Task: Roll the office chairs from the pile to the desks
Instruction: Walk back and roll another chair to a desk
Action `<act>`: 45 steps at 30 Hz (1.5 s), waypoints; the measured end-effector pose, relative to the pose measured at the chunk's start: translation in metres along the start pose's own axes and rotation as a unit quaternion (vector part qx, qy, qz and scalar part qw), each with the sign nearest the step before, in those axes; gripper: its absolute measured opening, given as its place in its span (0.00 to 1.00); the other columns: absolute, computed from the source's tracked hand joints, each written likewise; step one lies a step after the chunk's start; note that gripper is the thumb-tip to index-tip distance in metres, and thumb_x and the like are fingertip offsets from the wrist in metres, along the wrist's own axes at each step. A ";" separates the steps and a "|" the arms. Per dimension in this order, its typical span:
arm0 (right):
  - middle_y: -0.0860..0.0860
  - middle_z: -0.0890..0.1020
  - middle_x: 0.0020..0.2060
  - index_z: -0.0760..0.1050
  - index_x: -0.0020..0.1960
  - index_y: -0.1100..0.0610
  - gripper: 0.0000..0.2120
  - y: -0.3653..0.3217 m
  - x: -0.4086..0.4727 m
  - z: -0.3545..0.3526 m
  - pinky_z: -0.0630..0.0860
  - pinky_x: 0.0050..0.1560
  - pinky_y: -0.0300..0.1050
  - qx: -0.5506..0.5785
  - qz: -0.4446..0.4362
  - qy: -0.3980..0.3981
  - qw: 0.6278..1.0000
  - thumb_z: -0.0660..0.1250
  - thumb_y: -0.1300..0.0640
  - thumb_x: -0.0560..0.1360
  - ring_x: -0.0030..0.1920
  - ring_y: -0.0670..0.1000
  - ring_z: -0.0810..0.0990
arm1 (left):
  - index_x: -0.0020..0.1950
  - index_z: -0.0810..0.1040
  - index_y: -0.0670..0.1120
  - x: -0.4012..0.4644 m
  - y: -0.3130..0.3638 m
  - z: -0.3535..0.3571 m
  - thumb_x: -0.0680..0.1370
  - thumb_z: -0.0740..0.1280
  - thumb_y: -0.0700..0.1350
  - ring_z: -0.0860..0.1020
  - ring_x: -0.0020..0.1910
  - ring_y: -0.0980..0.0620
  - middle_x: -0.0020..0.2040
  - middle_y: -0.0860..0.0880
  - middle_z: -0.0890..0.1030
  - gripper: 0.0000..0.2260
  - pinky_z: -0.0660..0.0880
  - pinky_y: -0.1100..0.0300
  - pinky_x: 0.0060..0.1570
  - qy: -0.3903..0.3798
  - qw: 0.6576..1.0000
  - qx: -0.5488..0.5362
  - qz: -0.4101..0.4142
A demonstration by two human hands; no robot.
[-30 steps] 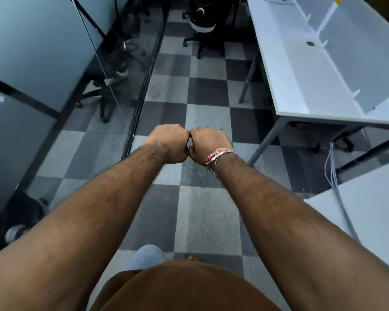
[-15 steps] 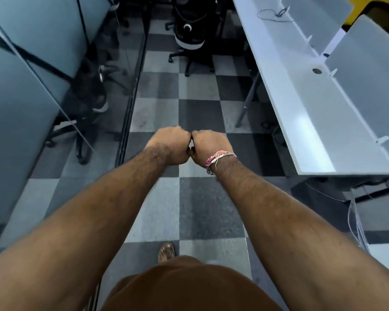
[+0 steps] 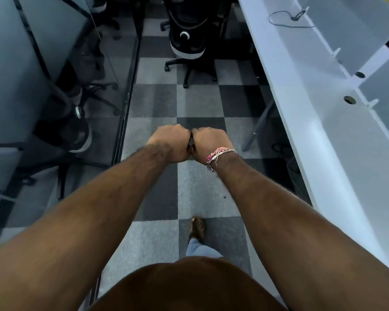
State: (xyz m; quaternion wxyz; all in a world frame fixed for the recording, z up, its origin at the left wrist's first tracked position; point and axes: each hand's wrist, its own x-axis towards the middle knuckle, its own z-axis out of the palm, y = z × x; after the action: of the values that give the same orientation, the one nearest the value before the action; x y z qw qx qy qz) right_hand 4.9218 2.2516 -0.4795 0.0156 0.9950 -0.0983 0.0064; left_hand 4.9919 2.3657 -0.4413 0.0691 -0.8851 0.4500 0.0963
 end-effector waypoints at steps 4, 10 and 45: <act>0.51 0.83 0.49 0.76 0.55 0.53 0.11 0.062 0.105 -0.005 0.67 0.38 0.46 -0.017 -0.013 0.006 1.000 0.64 0.50 0.76 0.49 0.56 0.82 | 0.61 0.81 0.47 0.110 -0.022 -0.036 0.79 0.66 0.51 0.83 0.53 0.41 0.56 0.45 0.83 0.14 0.79 0.50 0.49 0.007 1.000 0.000 -0.005; 0.52 0.83 0.49 0.77 0.55 0.53 0.11 0.126 0.247 -0.016 0.69 0.39 0.46 -0.020 -0.017 0.006 1.000 0.64 0.51 0.76 0.49 0.56 0.82 | 0.58 0.82 0.48 0.253 -0.074 -0.075 0.79 0.66 0.51 0.83 0.49 0.44 0.52 0.47 0.84 0.12 0.79 0.51 0.47 0.018 1.000 -0.002 -0.007; 0.51 0.83 0.48 0.77 0.54 0.53 0.12 0.437 1.109 0.031 0.72 0.39 0.47 0.021 0.028 0.020 0.999 0.64 0.48 0.75 0.48 0.57 0.82 | 0.56 0.83 0.46 1.084 -0.431 -0.239 0.80 0.67 0.44 0.83 0.52 0.43 0.53 0.47 0.84 0.08 0.79 0.51 0.48 0.022 0.998 -0.049 -0.031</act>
State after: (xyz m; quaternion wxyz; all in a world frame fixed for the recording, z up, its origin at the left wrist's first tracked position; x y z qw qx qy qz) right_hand 5.9240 1.6058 -0.4795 -0.0032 0.9916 -0.1259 0.0290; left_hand 5.9915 1.7192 -0.4458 0.0193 -0.9029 0.4183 0.0968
